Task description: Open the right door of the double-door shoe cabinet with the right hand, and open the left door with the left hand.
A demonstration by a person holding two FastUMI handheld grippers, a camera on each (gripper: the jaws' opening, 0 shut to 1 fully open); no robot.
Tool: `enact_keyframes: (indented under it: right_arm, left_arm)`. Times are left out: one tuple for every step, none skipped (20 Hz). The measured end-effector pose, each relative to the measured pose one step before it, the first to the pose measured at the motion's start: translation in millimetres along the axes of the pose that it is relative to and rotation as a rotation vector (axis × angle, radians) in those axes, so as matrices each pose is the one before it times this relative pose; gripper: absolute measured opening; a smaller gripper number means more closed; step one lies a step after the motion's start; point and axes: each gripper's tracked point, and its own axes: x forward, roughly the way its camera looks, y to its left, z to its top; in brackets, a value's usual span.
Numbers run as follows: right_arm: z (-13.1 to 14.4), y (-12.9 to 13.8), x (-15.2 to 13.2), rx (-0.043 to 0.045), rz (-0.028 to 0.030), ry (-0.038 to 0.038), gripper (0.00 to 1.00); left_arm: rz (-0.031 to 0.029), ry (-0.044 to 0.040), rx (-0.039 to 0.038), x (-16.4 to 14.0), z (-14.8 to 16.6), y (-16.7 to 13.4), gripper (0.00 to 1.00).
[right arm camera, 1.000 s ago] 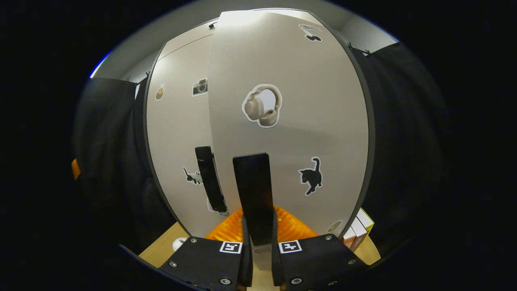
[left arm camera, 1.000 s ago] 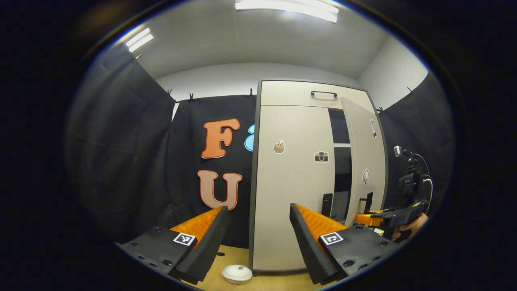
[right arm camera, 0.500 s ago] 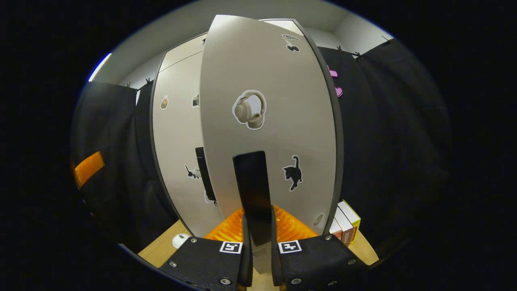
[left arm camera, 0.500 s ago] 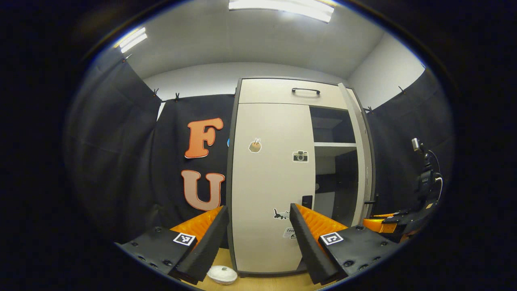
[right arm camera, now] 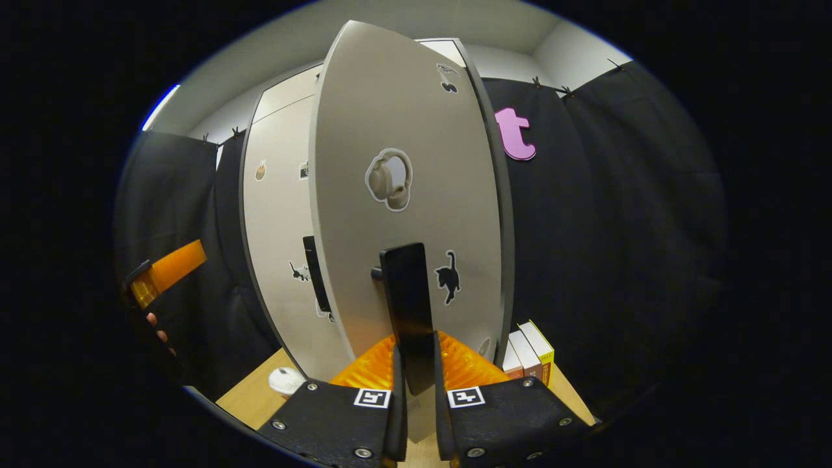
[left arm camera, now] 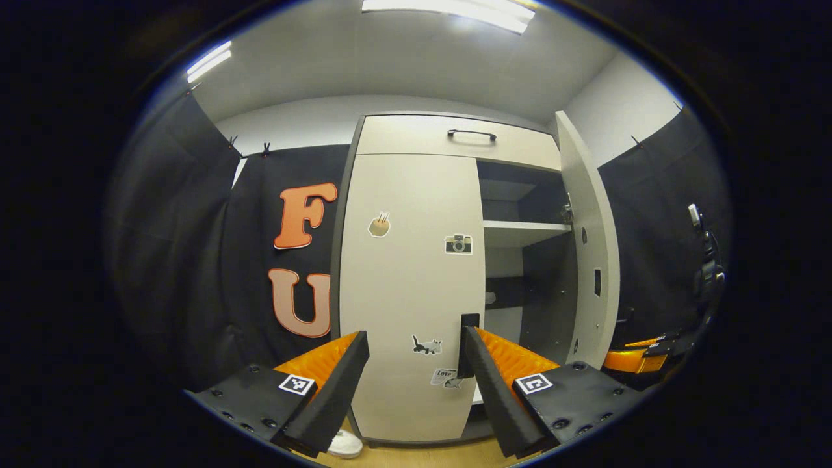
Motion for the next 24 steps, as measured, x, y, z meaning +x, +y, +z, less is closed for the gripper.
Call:
enact_keyframes:
  right_arm:
    - [0.37, -4.28, -1.3, -0.01508, -0.00624, -0.00094, 0.18]
    - [-0.19, -4.57, -1.41, -0.00821, -0.0041, 0.00151, 0.17]
    - [-1.18, -3.7, -1.74, 0.00249, -0.00147, 0.00169, 0.17]
    - [1.41, -1.69, -2.23, 0.01469, -0.00252, 0.00121, 0.16]
    - [0.25, -1.11, -2.21, 0.00183, -0.00082, -0.00268, 0.16]
    - [0.45, -4.15, -0.96, -0.00258, -0.00554, -0.00269, 0.16]
    - [0.24, -4.61, -0.74, -0.00798, -0.01224, -0.00225, 0.15]
    - [-2.21, -7.28, -1.52, -0.01718, -0.01318, 0.00615, 0.16]
    - [-0.19, -9.22, -2.59, -0.00856, -0.02487, 0.00232, 0.15]
    - [-0.75, -5.63, -0.34, -0.00536, -0.01623, 0.00832, 0.13]
    - [2.11, -6.25, -1.87, -0.00705, -0.02214, -0.01096, 0.13]
    - [0.65, -7.74, 1.56, -0.00123, -0.02211, -0.00165, 0.13]
    - [0.33, -6.29, 0.0, -0.00315, -0.0224, -0.00384, 0.13]
    - [1.22, -4.36, 1.21, 0.00102, -0.01503, -0.00362, 0.13]
    - [-0.5, -4.09, -0.21, -0.00111, -0.01371, -0.00022, 0.08]
    - [-0.61, -3.73, -0.73, -0.00568, -0.01207, 0.00423, 0.06]
    - [0.37, -4.44, -1.58, -0.002, -0.01016, 0.00368, 0.05]
    - [0.26, -2.94, -1.57, 0.00991, -0.00685, 0.00006, 0.05]
    - [1.87, -0.79, -1.53, 0.01143, -0.00252, -0.00703, 0.05]
    - [2.06, 0.65, -1.04, 0.00732, 0.00408, -0.00979, 0.06]
    - [1.78, -1.1, -1.75, 0.00346, 0.00611, -0.01009, 0.06]
    - [1.26, -0.05, -3.12, 0.00193, 0.00426, -0.00677, 0.06]
    - [2.31, -6.08, -2.33, -0.00426, -0.01212, -0.00999, 0.07]
    - [2.3, -4.12, -3.45, -0.00102, -0.00495, -0.01332, 0.06]
  left_arm:
    - [-0.00329, 0.00677, -0.00606, 1.06, -3.24, -1.04, 0.96]
    - [-0.00376, 0.0057, -0.00572, 1.44, -1.97, -1.43, 0.96]
    - [-0.00343, -0.00037, -0.00331, 3.38, 0.28, -1.73, 0.95]
    - [-0.00117, 0.00177, 0.00206, 3.11, -1.29, -0.52, 0.96]
    - [-0.00065, 0.00235, 0.00557, 2.97, -0.62, -1.08, 0.95]
    - [0.00089, 0.00309, 0.00312, 2.33, -1.37, -1.09, 0.94]
    - [-0.0025, -0.00065, -0.00267, 2.62, -1.45, -1.15, 0.94]
    - [-0.00322, 0.00078, -0.00362, 2.68, -0.17, -2.74, 0.95]
    - [-0.00301, 0.00184, -0.00182, 2.45, -1.8, -1.97, 0.96]
    - [-0.00304, 0.00183, -0.00104, 2.64, -1.49, -2.76, 0.96]
    - [-0.00302, 0.00401, -0.00072, 2.97, -1.96, -2.57, 0.96]
    - [-0.00604, 0.00287, -0.00356, 3.27, -2.62, -3.17, 0.95]
    - [-0.00559, 0.00539, -0.00406, 3.1, -2.61, -2.78, 0.96]
    - [-0.00683, 0.0051, -0.00364, 2.81, -2.31, -3.7, 0.95]
    - [-0.00688, 0.00545, -0.00123, 4.36, -1.5, -3.29, 0.95]
    - [-0.00679, 0.00612, -0.00058, 4.17, -2.16, -4.01, 0.95]
    - [-0.00982, 0.00792, -0.00381, 5.0, -3.07, -4.04, 0.95]
    - [-0.00827, 0.01115, -0.00687, 3.71, -3.93, -3.43, 0.95]
    - [-0.00574, 0.01029, -0.00966, 6.62, -3.62, -3.27, 0.95]
    - [-0.00599, 0.01105, -0.01239, 6.59, -5.1, -3.19, 0.95]
    - [-0.00115, 0.01731, -0.01916, 6.67, -5.87, -2.05, 0.96]
    - [-0.00916, 0.01728, -0.02012, 7.01, -5.78, -2.74, 0.96]
    - [-0.01163, 0.01747, -0.00957, 6.63, -6.9, -4.16, 0.96]
    - [-0.00023, 0.01121, 0.00518, 6.96, -3.86, -0.5, 0.96]
